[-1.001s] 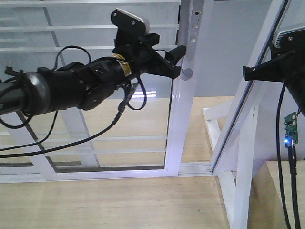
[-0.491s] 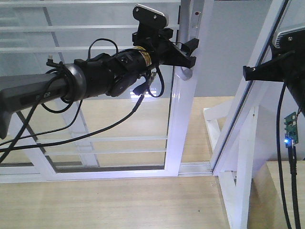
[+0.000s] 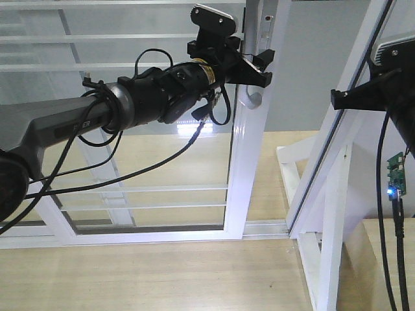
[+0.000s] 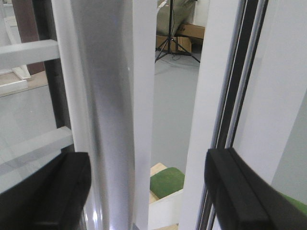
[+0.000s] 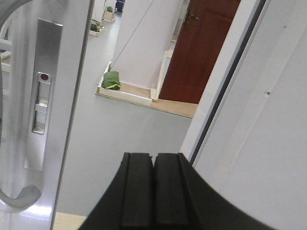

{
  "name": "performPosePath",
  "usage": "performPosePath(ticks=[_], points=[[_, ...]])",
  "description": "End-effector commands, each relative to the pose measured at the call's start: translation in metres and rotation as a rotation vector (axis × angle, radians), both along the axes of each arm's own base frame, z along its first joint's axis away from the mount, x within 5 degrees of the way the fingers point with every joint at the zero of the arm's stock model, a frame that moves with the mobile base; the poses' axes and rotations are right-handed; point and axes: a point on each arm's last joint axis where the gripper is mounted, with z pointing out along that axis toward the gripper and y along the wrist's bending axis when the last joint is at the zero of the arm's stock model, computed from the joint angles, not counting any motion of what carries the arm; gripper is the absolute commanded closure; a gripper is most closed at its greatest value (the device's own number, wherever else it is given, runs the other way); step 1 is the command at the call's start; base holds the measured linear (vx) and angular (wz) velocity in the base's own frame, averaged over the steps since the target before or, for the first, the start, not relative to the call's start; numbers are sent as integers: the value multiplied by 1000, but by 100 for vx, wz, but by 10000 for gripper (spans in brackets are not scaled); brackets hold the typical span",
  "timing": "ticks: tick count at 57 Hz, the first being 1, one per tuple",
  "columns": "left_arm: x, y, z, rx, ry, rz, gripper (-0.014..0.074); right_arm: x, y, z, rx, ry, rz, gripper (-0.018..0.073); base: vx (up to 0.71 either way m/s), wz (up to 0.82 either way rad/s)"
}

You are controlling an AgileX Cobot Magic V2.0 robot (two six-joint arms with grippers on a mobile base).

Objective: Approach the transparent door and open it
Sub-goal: 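Close the left gripper around the vertical silver handle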

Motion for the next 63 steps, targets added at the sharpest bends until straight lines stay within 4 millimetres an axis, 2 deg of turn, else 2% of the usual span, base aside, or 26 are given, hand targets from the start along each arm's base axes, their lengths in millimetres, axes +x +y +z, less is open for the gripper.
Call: performPosePath(ticks=[1,22,41,63], points=[[-3,-1,49,-114,-114,-11,4,-1,-4,23,-21,-125,-28,561,0,0],[8,-6,54,-118,-130,1,7,-1,-4,22,-58,-120,-26,561,0,0],[20,-1,45,-114,-91,36,10,-1,-4,22,-55,-120,-28,561,0,0],[22,0,43,-123,-100,36,11,-1,-4,22,-54,-120,-29,561,0,0]])
